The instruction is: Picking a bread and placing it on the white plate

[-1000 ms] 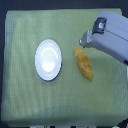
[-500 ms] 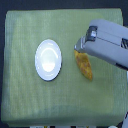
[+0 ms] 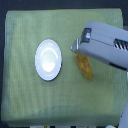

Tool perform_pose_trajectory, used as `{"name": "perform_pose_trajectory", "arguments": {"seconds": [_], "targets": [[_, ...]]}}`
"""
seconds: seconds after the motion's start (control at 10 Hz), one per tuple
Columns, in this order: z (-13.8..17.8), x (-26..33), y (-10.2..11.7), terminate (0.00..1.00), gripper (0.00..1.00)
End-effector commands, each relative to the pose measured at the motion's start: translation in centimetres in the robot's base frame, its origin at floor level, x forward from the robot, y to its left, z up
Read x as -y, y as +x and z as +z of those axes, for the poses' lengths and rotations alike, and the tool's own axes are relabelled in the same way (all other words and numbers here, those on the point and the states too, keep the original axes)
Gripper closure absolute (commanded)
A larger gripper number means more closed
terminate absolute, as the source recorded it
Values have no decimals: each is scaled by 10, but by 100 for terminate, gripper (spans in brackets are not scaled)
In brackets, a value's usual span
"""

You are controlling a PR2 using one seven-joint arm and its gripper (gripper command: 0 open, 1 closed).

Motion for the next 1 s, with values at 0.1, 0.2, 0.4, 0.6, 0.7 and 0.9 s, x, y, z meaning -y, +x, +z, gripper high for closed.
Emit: {"name": "perform_pose_trajectory", "arguments": {"seconds": [0.1,0.2,0.4,0.6,0.7,0.9], "targets": [[-42,-7,-1,0,0],[-47,-4,0,0,0],[-53,5,7,0,0],[-56,4,4,0,0],[-55,3,3,0,0],[-49,-6,3,0,100]]}}
